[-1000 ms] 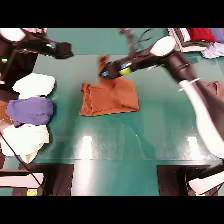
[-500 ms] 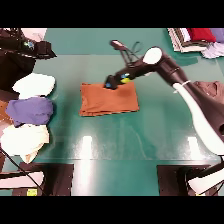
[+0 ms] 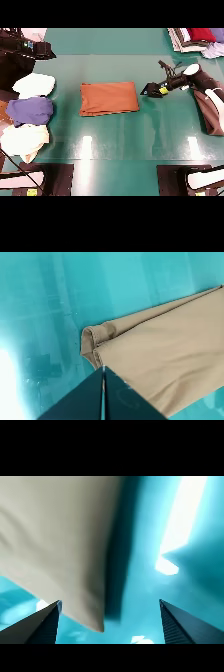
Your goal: Fold the shirts.
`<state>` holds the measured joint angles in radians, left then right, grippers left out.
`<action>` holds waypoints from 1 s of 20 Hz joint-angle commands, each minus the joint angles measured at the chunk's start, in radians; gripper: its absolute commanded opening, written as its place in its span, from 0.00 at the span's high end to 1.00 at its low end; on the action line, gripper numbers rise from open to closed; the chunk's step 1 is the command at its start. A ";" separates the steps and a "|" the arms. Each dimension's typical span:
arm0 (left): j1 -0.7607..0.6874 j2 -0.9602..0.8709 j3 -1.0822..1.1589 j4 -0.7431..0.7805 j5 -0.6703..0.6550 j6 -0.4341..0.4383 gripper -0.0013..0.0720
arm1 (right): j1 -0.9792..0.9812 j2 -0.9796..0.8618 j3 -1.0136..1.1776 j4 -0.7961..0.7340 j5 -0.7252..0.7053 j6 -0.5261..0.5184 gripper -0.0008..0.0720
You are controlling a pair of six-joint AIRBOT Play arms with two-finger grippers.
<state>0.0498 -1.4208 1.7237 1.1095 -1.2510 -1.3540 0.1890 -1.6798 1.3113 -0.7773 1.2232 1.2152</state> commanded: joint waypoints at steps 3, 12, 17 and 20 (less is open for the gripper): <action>0.001 0.000 0.000 -0.002 0.006 0.001 0.95 | -0.004 -0.125 -0.038 0.275 -0.021 -0.099 0.04; 0.001 0.000 0.000 -0.002 0.010 0.000 0.95 | 0.213 -0.279 0.213 0.286 -0.008 -0.099 0.50; -0.031 0.000 0.000 -0.001 0.011 0.001 0.95 | 0.175 -0.277 0.290 0.278 0.026 -0.067 0.97; -0.101 0.000 0.000 -0.001 0.018 0.006 0.95 | 0.058 -0.194 0.280 0.277 0.030 -0.045 0.97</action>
<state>-0.0021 -1.4208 1.7237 1.1080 -1.2396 -1.3529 0.3237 -1.9251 1.5814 -0.5018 1.2419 1.1439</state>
